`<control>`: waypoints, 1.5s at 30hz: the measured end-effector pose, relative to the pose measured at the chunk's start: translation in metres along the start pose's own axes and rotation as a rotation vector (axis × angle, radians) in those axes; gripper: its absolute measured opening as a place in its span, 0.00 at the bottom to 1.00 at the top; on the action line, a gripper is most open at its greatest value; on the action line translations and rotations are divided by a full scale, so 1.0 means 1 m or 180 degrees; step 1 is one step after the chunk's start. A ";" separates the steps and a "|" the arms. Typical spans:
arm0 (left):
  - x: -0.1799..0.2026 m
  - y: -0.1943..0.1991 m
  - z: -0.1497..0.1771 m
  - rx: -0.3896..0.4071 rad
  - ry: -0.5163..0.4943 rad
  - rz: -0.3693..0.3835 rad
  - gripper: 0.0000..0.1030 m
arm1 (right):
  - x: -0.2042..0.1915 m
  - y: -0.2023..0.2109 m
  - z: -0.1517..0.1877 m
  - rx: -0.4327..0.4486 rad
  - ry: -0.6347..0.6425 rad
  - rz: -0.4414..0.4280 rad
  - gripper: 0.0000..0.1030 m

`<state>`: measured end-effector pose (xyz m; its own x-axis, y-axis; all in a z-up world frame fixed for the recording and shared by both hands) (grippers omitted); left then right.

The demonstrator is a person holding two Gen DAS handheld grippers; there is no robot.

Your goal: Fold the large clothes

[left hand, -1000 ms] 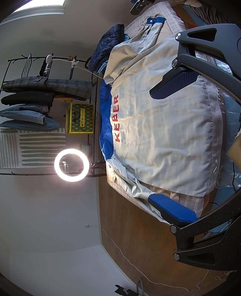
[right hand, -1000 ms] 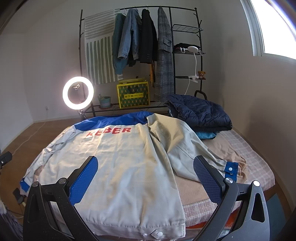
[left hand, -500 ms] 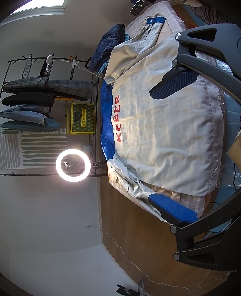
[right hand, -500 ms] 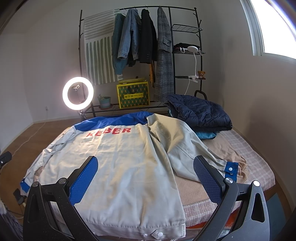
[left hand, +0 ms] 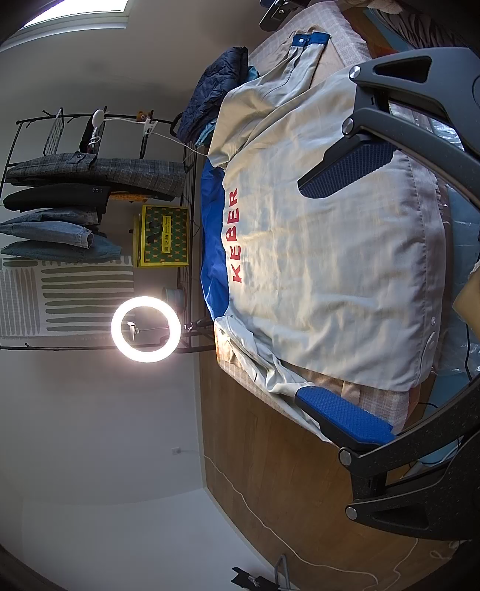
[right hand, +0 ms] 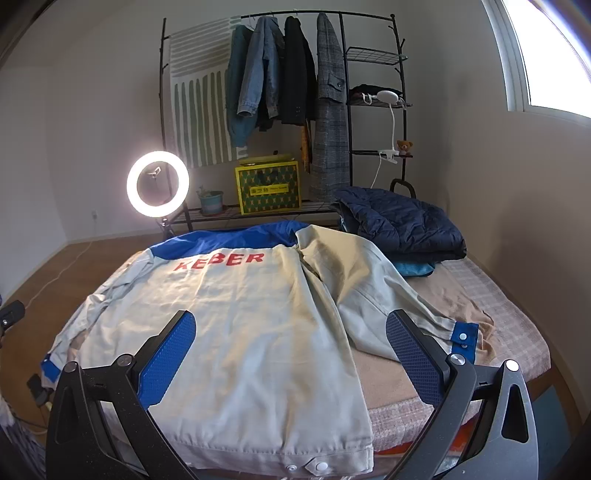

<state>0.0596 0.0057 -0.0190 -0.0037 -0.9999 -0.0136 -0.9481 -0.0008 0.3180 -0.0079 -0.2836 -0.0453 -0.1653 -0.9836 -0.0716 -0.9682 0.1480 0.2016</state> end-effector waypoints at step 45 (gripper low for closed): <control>-0.025 -0.016 0.005 -0.0076 -0.0021 -0.0117 1.00 | -0.030 -0.017 0.004 -0.0053 0.0091 -0.0072 0.99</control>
<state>0.0735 0.0308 -0.0285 0.0288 -0.9991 -0.0320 -0.9397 -0.0380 0.3399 0.0130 -0.2561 -0.0509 -0.1377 -0.9893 -0.0486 -0.9684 0.1242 0.2164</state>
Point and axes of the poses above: each gripper's, at about its wrist camera, not at the fingertips, and y roughly against the way its jaws point, x to its right, z to its underside, the point moved 7 cm from there along -y, roughly the way its jaws point, and after that the axes turned 12 degrees about x, right-handed, at the moved point
